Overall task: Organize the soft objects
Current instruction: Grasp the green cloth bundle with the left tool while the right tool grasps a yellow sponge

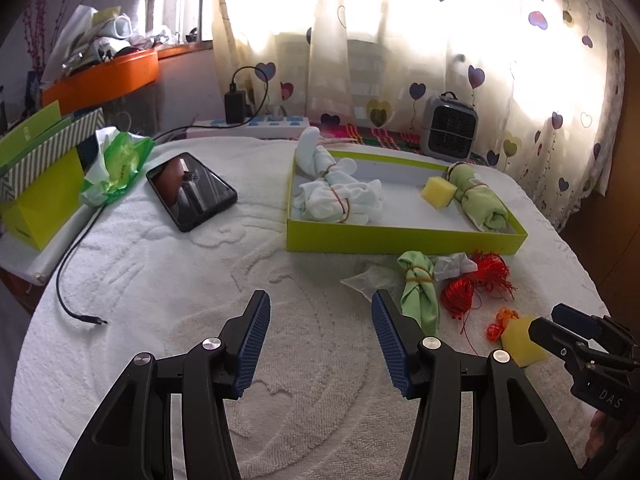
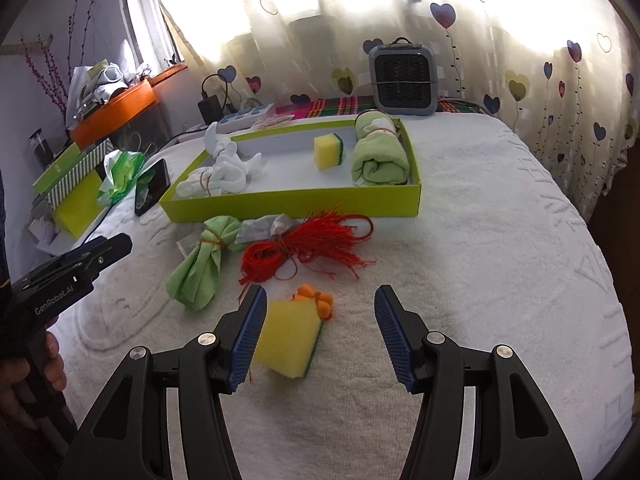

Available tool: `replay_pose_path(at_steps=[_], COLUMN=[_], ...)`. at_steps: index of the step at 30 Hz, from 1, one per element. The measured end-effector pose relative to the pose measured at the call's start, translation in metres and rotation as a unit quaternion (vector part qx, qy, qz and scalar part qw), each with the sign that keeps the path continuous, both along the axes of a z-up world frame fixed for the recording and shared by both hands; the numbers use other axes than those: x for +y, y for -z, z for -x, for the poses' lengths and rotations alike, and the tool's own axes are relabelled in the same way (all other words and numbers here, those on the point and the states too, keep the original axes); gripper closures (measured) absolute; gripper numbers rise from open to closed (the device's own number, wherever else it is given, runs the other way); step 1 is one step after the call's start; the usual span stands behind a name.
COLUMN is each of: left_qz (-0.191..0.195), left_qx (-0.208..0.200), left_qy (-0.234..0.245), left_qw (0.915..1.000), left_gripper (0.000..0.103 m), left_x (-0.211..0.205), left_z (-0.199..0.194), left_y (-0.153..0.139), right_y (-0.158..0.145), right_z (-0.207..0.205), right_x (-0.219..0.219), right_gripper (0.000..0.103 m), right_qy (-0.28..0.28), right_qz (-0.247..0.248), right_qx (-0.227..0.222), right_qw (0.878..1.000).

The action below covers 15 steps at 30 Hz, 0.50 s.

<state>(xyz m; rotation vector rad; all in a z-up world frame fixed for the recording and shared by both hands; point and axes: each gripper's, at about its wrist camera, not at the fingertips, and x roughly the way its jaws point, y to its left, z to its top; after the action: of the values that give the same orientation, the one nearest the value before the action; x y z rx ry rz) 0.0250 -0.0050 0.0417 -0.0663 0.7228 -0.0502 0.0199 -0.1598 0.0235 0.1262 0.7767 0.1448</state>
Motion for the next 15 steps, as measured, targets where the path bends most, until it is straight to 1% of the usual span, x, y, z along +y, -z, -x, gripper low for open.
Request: replay_pose_path(at_steps=[7,12,15], left_qz=[0.005,0.009,0.014], left_qx=[0.015,0.027,0.033], left_qy=[0.014,0.027,0.035], left_qw=[0.9998,0.9992,0.9987], left_gripper=[0.051,0.051,0.051], left_x=[-0.005,-0.007,-0.009], left_z=[0.004,0.006,0.007], left_y=[0.007,0.012,0.015], right_y=[0.013,0.018,0.019], right_z=[0.002,0.003,0.003], right_x=[0.016,0.023,0.022], right_gripper=[0.046,0.046,0.046], right_qy=[-0.007,-0.004,-0.004], right_qz=[0.018,0.032,0.021], right_qx=[0.020,0.024,0.029], right_qw=[1.000,0.999,0.999])
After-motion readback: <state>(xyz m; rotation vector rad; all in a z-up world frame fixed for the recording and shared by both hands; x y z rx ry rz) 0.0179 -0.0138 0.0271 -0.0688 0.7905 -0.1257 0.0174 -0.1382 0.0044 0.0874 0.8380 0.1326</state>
